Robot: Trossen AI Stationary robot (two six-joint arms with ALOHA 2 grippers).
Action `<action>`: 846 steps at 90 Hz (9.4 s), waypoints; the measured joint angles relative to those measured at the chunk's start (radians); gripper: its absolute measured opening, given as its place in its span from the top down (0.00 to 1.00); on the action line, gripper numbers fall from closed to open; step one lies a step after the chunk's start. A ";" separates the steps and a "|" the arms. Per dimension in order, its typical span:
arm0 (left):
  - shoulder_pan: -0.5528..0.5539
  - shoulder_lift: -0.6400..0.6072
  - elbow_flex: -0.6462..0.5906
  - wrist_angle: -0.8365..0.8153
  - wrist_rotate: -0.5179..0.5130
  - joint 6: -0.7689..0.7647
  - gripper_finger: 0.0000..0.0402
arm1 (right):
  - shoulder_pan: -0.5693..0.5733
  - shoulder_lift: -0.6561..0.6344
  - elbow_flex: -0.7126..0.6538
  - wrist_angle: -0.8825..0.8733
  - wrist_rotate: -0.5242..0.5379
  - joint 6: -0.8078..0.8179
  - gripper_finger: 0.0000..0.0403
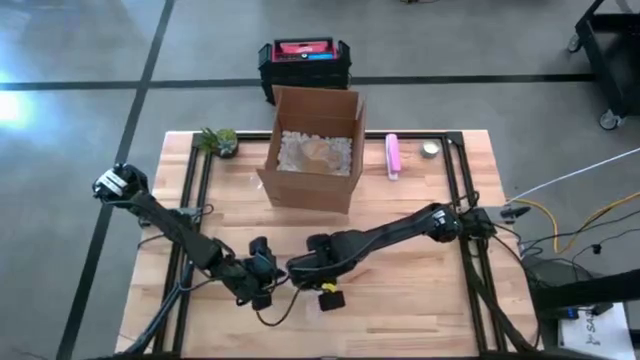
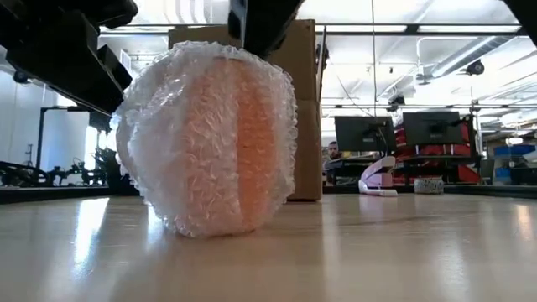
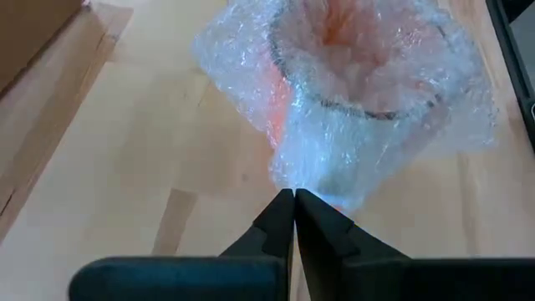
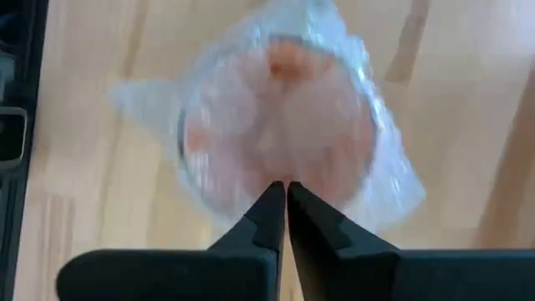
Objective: Wrap mug
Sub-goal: Wrap the orange mug with transparent bubble wrap, then put the wrapped yellow mug into the brown cardboard box, then return to Home Position
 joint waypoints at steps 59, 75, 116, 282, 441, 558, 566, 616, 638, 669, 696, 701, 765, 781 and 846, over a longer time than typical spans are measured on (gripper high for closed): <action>0.000 0.000 0.000 -0.001 0.000 0.000 1.00 | 0.006 0.176 0.002 0.028 0.003 -0.035 0.99; 0.000 0.000 0.000 0.000 -0.002 0.003 1.00 | 0.006 0.178 0.013 0.046 0.004 -0.057 0.99; -0.002 -0.023 0.082 -0.088 0.042 0.032 1.00 | 0.070 0.013 0.009 -0.039 0.012 0.012 0.99; 0.134 0.523 0.731 -0.586 0.335 0.685 0.74 | 0.405 -0.517 -1.264 1.241 0.478 0.577 0.99; 1.192 0.536 1.167 -0.938 0.603 1.001 0.94 | 0.351 -0.383 -1.266 1.236 0.493 0.496 0.99; 1.087 -0.153 1.181 -1.255 0.716 0.835 0.97 | 0.171 -0.891 -1.304 0.865 0.288 0.278 1.00; 1.038 -0.277 0.982 -1.130 0.715 0.780 0.97 | 0.094 -0.958 -1.385 0.925 0.191 0.235 1.00; 0.893 -0.787 -0.045 -0.347 0.820 0.652 1.00 | -0.055 -1.550 -1.861 1.163 0.154 0.117 1.00; 0.893 -0.781 -0.210 -0.210 0.740 0.579 0.99 | -0.051 -1.680 -1.875 1.151 0.160 0.103 1.00; 0.894 -0.788 -0.290 -0.010 0.748 0.605 0.99 | -0.085 -1.753 -1.958 1.182 0.205 0.046 1.00; 0.905 -0.861 -0.423 0.176 0.778 0.616 0.99 | -0.146 -2.019 -2.125 1.204 0.226 0.004 1.00; 0.906 -0.864 -0.438 0.211 0.789 0.606 1.00 | -0.166 -2.008 -2.141 1.211 0.241 -0.006 1.00; 0.907 -0.865 -0.464 0.283 0.840 0.549 0.98 | -0.348 -2.296 -2.301 1.263 0.143 -0.090 1.00; 0.907 -0.871 -0.467 0.302 0.871 0.549 0.99 | -0.348 -2.307 -2.304 1.254 -0.023 -0.116 1.00; 0.907 -0.878 -0.467 0.340 0.872 0.523 0.99 | -0.402 -2.306 -2.308 1.259 0.021 -0.016 1.00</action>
